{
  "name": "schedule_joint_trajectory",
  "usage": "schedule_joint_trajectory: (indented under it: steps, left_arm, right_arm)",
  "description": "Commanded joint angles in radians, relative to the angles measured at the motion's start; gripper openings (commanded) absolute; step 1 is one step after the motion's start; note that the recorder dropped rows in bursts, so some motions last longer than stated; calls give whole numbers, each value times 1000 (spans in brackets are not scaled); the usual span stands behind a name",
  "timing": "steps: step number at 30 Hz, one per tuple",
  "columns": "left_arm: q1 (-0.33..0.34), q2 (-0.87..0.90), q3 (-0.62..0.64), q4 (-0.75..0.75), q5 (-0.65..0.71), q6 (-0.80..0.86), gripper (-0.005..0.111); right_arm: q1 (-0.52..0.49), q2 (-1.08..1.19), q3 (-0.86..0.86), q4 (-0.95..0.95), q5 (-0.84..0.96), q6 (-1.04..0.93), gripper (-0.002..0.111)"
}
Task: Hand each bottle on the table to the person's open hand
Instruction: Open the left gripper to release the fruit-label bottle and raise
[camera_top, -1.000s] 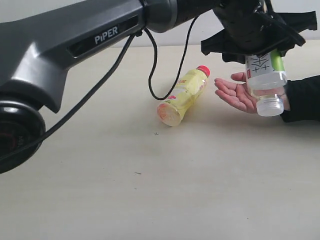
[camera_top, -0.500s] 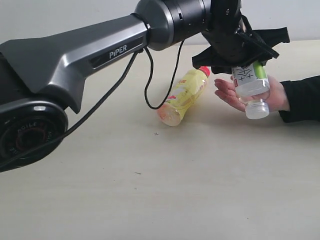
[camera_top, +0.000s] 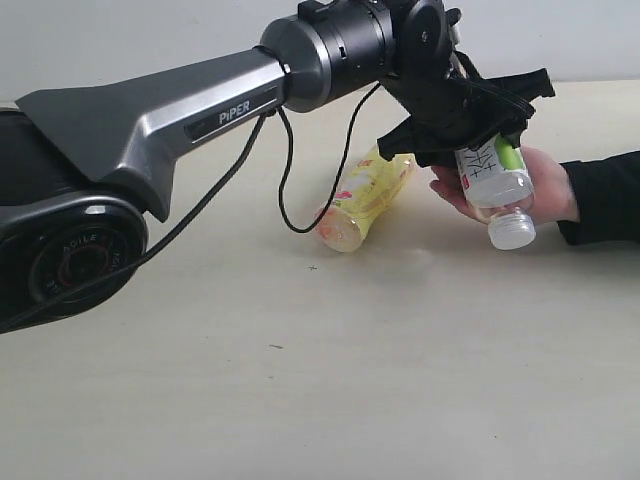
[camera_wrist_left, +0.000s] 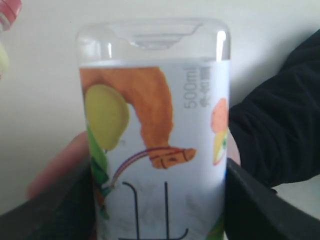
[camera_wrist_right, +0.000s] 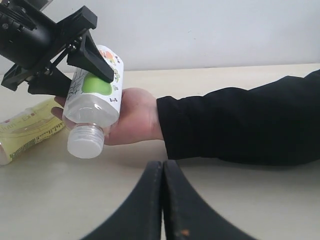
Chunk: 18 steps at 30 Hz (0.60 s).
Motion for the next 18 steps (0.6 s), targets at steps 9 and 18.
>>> schedule_joint_trajectory:
  steps: [9, 18]
  left_arm:
    - [6, 7, -6, -29, -13, 21, 64]
    - [6, 7, -6, -36, 47, 32, 80]
  right_arm:
    - [-5, -6, 4, 6, -10, 0, 0]
    - [-5, -6, 4, 6, -10, 0, 0]
